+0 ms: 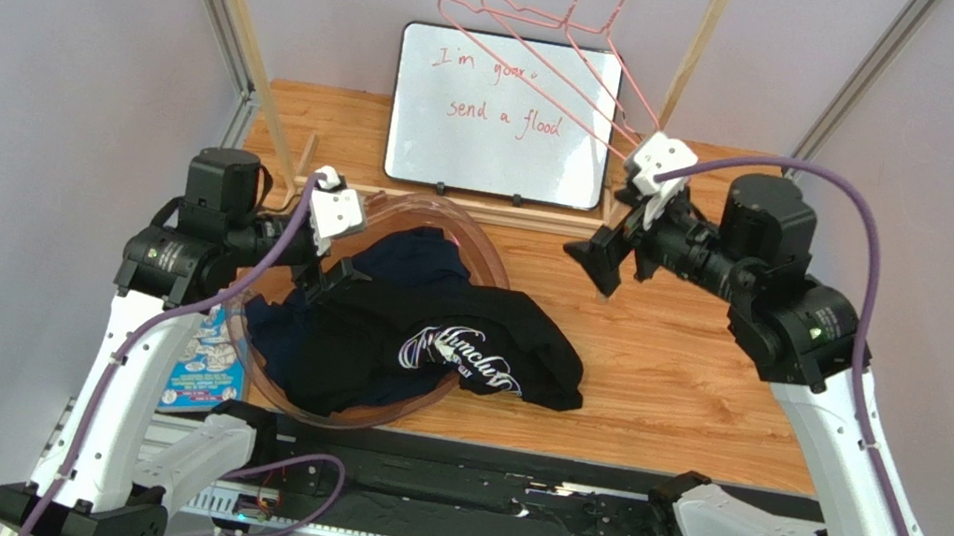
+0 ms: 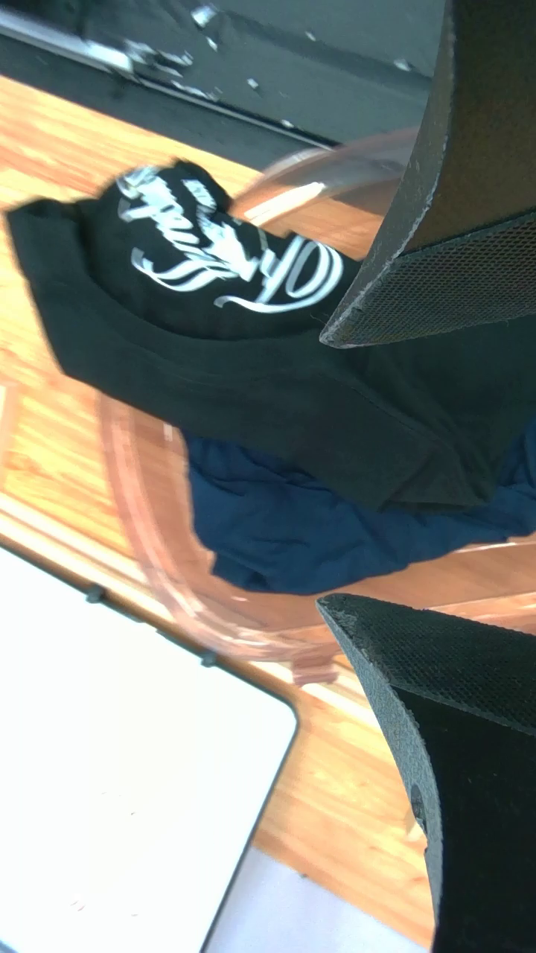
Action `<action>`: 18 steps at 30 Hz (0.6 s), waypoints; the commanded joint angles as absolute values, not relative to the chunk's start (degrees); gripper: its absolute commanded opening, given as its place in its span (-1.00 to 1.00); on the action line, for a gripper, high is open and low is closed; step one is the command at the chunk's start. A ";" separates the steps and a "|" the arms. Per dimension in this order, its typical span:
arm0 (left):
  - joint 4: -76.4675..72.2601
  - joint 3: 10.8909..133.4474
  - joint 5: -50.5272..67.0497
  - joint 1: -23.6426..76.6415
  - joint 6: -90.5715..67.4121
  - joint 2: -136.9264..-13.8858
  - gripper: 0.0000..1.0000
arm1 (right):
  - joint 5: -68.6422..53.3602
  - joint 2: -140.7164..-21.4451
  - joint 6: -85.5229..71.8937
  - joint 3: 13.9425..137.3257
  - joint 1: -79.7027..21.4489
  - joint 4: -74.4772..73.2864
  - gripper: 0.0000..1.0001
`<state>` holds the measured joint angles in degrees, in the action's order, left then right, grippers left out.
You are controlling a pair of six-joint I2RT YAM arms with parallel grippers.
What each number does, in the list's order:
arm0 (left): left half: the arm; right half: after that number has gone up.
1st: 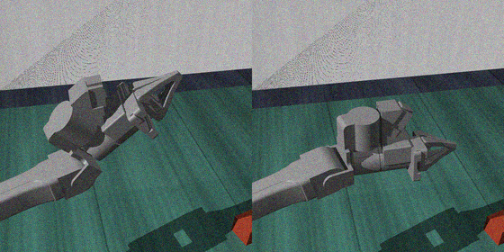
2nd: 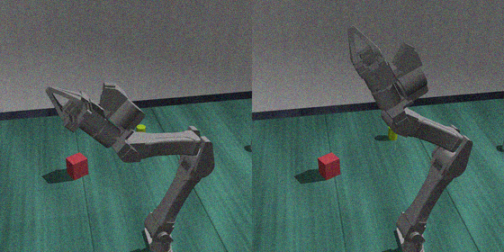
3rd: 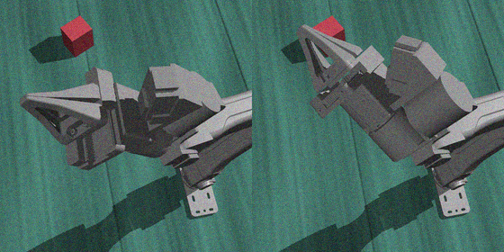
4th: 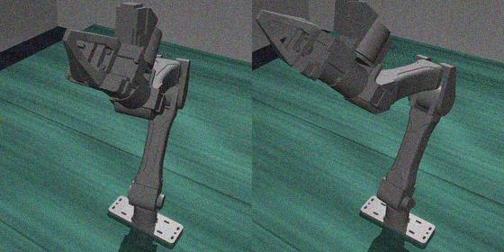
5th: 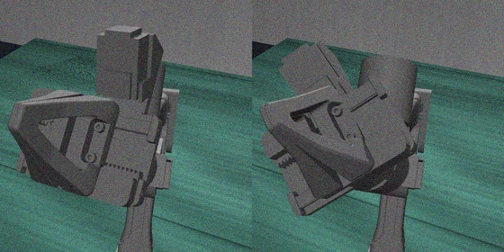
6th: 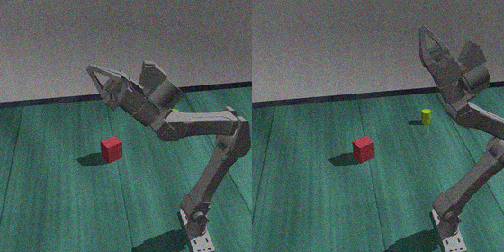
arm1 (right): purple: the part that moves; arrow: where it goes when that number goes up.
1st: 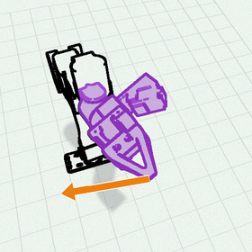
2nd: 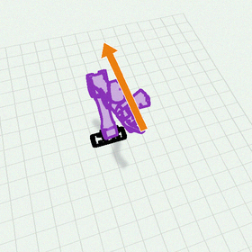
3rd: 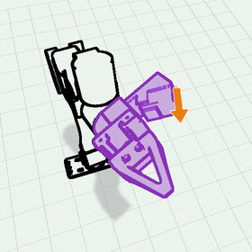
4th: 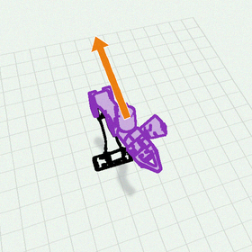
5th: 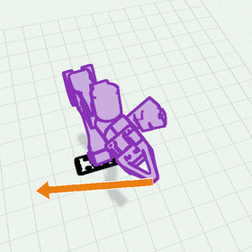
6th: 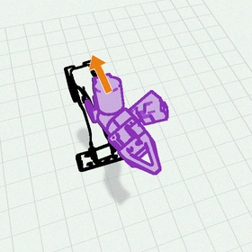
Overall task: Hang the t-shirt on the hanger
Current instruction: Pick up the hanger from the clothesline.
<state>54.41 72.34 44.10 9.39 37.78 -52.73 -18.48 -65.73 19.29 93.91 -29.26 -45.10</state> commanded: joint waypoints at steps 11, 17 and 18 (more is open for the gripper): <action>54.76 75.23 47.72 9.49 31.99 -50.71 0.73 | -15.29 -89.64 20.83 118.21 -22.94 -39.99 0.61; 54.58 75.41 48.08 9.49 31.55 -50.63 0.73 | -15.21 -92.37 21.01 117.51 -22.59 -38.06 0.49; 54.58 75.32 48.08 9.49 31.47 -50.63 0.73 | -14.94 -93.33 21.01 117.68 -22.59 -37.80 0.46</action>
